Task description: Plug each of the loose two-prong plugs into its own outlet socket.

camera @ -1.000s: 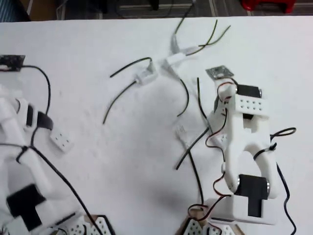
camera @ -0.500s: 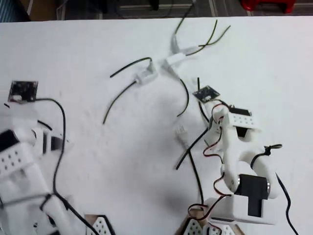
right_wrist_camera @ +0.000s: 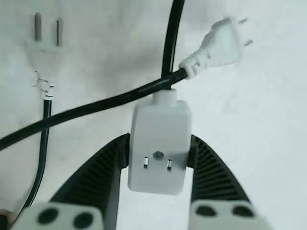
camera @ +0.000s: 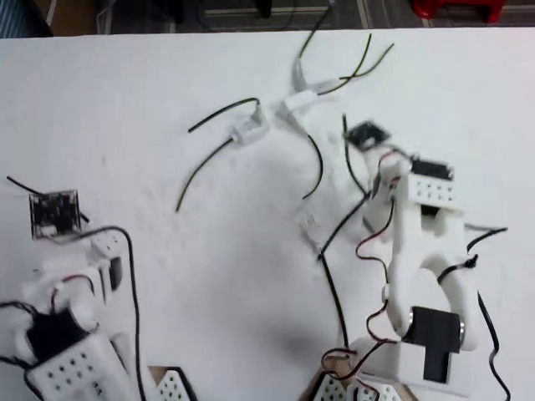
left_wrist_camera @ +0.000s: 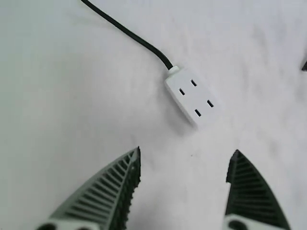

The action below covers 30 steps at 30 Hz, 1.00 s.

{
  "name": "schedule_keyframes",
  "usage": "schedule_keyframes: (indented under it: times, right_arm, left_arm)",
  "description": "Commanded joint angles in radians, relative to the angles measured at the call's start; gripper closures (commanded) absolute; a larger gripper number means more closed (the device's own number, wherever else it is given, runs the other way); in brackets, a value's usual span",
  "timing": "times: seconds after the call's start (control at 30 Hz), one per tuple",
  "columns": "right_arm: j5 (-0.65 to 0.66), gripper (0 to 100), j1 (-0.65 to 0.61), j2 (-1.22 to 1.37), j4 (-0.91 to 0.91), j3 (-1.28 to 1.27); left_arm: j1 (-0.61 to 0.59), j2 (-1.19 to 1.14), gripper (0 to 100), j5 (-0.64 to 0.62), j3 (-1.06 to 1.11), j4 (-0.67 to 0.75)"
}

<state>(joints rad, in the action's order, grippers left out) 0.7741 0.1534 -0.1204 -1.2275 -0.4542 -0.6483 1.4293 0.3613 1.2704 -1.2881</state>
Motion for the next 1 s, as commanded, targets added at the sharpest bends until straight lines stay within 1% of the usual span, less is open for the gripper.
schedule_keyframes:
  times: [0.0,0.07,0.2,0.4,0.6,0.7,0.83,0.97]
  right_arm:
    - [-0.017,93.3,-0.027,-0.084,-0.214,0.265]
    - [-0.060,93.3,-0.065,-0.091,-0.272,0.327]
    - [-0.121,93.3,-0.239,-0.084,-0.344,0.376]
    - [-0.218,93.1,-0.541,-0.082,-0.352,0.365]
    - [-0.244,93.0,-0.777,-0.059,-0.343,0.364]
    - [-0.245,93.0,-0.837,0.030,-0.311,0.358]
    - [-0.302,93.0,-0.840,0.199,-0.211,0.350]
    - [-0.316,92.8,-0.852,0.344,-0.145,0.350]
  left_arm:
    - [-0.005,0.229,71,-0.014,0.083,0.006]
    - [-0.005,0.294,71,-0.015,0.121,0.005]
    - [-0.004,0.349,71,-0.038,0.213,0.014]
    - [-0.004,0.364,71,-0.041,0.222,0.009]
    - [-0.010,0.364,71,-0.041,0.224,0.012]
    - [-0.019,0.366,71,-0.041,0.224,0.012]
    - [-0.079,0.366,71,-0.041,0.224,0.014]
    - [-0.082,0.366,71,-0.040,0.226,0.014]
